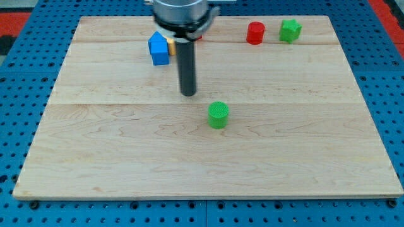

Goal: Keep your arm to the left of the blue triangle

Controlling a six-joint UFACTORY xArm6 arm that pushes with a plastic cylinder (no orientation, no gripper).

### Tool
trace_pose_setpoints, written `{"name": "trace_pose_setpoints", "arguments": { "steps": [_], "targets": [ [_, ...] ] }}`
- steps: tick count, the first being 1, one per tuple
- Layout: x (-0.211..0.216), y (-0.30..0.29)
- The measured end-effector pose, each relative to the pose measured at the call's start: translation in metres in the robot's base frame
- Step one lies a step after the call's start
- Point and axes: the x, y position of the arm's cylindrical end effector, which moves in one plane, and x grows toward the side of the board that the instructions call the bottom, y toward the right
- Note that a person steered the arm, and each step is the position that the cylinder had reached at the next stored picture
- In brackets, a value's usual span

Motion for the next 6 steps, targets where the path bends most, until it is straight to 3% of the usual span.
{"name": "trace_pose_setpoints", "arguments": {
  "steps": [2,3,4,5,6],
  "targets": [
    [0.072,0.045],
    [0.068,0.052],
    [0.026,-0.004],
    [-0.027,-0.021],
    [-0.038,-0.070]
  ]
}}
